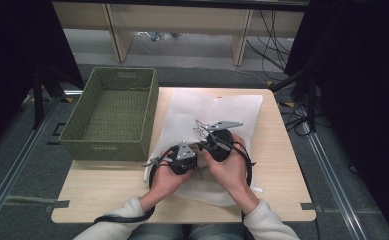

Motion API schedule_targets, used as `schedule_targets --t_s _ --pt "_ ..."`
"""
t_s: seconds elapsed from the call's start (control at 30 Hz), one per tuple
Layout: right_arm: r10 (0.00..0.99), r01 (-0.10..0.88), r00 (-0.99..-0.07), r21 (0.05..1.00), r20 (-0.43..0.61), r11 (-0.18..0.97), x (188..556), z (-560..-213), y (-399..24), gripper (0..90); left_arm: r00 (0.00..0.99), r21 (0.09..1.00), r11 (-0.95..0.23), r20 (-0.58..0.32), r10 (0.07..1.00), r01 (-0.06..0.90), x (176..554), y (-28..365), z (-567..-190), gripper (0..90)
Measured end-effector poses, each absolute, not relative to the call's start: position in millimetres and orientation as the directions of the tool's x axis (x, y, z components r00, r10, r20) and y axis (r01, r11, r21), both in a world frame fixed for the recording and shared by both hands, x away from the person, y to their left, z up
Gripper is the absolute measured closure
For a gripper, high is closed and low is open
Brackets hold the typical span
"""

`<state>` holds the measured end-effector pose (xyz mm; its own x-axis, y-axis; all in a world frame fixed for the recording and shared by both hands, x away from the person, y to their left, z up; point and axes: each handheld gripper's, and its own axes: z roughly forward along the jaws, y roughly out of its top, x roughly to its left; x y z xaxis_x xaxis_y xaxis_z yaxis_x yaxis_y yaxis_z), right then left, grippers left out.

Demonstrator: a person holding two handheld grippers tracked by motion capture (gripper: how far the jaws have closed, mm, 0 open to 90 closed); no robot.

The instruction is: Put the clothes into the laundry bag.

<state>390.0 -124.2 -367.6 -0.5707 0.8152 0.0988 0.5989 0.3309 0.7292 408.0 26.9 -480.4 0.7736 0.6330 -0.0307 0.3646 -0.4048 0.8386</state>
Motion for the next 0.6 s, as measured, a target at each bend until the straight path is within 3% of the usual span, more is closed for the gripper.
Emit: schedule_targets --t_s 0.07,0.27,0.43,0.47,0.6 --pt "0.811 0.594 -0.576 0.735 0.104 0.328 389 -365 -125 88.5 0.749 0.867 -0.345 -0.048 0.661 0.360 410 24 -479 87.8" --pt "0.814 0.578 -0.575 0.747 0.085 0.330 392 -365 -129 88.4 0.730 0.858 -0.399 0.040 0.682 0.325 420 27 -481 85.9" --pt "0.835 0.619 -0.538 0.726 0.114 0.299 394 -368 -131 88.4 0.736 0.866 -0.365 -0.005 0.677 0.341 412 21 -492 77.1" --pt "0.835 0.614 -0.541 0.726 0.101 0.310 395 -368 -132 88.4 0.758 0.842 -0.424 0.027 0.652 0.335 410 25 -489 74.6" --pt "0.837 0.626 -0.536 0.718 0.112 0.305 395 -369 -131 88.4 0.776 0.837 -0.440 0.030 0.630 0.325 404 32 -486 63.2"
